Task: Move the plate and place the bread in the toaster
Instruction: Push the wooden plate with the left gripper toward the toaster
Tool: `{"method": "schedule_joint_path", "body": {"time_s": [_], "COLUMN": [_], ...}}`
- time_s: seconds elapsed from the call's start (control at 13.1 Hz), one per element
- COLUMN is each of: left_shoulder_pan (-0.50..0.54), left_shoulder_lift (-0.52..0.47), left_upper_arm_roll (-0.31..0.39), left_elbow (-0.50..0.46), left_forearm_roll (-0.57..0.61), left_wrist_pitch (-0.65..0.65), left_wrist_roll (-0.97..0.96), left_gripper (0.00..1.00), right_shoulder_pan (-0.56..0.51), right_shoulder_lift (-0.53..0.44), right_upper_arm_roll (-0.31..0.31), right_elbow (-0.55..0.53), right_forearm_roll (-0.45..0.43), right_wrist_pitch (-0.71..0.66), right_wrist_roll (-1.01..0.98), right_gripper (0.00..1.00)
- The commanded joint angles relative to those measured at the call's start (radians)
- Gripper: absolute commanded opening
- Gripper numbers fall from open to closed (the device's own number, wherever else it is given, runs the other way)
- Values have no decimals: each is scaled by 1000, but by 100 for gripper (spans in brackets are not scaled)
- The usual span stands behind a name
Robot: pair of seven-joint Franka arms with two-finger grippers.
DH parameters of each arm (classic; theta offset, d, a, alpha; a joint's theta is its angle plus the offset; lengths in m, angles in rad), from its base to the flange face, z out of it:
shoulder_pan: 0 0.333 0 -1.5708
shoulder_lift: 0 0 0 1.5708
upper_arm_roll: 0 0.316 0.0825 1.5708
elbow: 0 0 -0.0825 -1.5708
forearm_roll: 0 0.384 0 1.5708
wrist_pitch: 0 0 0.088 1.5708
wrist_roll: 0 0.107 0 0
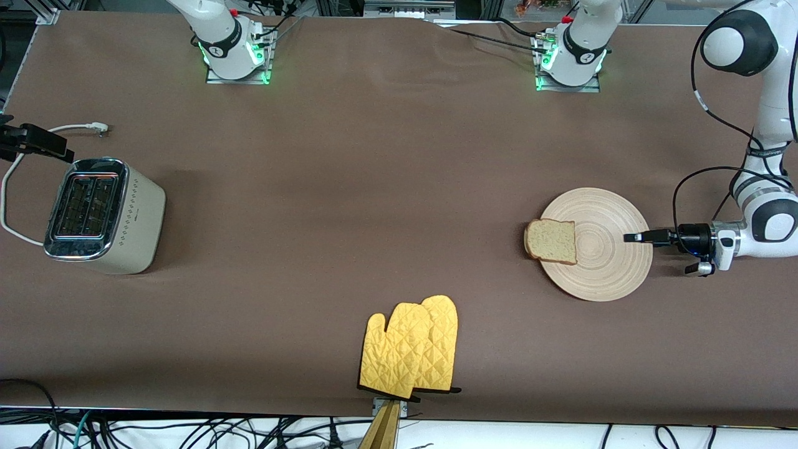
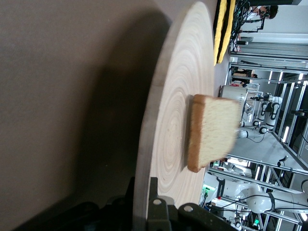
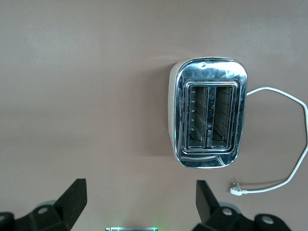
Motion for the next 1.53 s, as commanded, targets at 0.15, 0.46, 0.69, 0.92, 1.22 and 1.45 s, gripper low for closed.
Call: {"method": "schedule_joint_path", "body": {"time_s": [0.15, 0.46, 0.69, 0.92, 1.22, 1.45], "left_shoulder_pan": [-13, -12, -10, -45, -201, -349], "left_shoulder_lift": [14, 6, -1, -18, -52, -118], "left_upper_arm_roll": [4, 1, -55, -92, -94, -50], "left_elbow": [-18, -15, -12, -3, -7, -26], "left_forearm_roll": [-30, -28, -37, -57, -120, -182], "left_wrist_pitch": [18, 10, 2, 5, 18, 106], "left_wrist_roll": [50, 47, 49, 18, -37, -162], "left_gripper": [0, 0, 0, 0, 0, 0], "right_shoulder_pan": [-3, -3, -3, -3, -3, -3], "right_shoulder_lift": [5, 5, 5, 5, 5, 5], "right_upper_arm_roll": [0, 0, 0, 0, 0, 0], "right_elbow": [16, 16, 16, 16, 16, 16], "right_forearm_roll": [11, 11, 11, 11, 11, 11], "right_wrist_pitch": [-4, -4, -4, -4, -4, -4], "right_wrist_roll": [-4, -4, -4, -4, -4, -4], "right_gripper": [100, 100, 100, 100, 100, 100]}}
